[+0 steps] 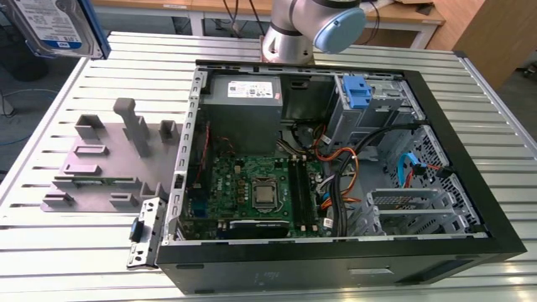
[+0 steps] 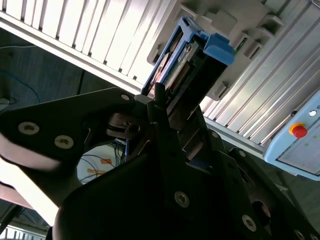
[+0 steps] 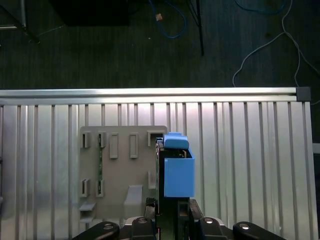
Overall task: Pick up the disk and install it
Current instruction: 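Pick up the disk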
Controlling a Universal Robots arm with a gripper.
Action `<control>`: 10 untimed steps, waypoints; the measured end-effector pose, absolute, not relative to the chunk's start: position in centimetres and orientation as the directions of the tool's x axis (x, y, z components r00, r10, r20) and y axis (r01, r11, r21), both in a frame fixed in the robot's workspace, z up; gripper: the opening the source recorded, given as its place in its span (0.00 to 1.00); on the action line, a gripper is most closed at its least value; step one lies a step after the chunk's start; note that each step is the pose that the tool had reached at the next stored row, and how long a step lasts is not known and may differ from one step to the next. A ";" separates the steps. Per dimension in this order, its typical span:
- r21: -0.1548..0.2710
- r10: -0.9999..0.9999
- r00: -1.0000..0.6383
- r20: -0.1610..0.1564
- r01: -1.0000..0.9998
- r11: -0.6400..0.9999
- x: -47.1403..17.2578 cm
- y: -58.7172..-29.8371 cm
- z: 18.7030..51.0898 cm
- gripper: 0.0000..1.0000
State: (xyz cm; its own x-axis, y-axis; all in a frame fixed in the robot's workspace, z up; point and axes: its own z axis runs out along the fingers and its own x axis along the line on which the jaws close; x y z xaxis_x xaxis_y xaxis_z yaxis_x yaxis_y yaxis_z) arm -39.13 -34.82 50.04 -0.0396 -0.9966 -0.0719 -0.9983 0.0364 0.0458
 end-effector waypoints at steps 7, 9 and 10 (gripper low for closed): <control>0.044 -0.997 -0.039 -0.072 -0.998 0.036 -39.1 -34.8 50.7 0.35; 0.044 -0.997 -0.040 -0.072 -0.998 0.036 -39.1 -34.8 50.7 0.35; 0.044 -0.997 -0.039 -0.072 -0.998 0.036 -39.1 -34.8 50.7 0.35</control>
State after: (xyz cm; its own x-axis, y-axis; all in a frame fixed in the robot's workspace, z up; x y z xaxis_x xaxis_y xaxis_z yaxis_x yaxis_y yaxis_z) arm -39.13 -34.82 50.74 -0.0395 -0.9966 -0.0719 -0.9984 0.0364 0.0441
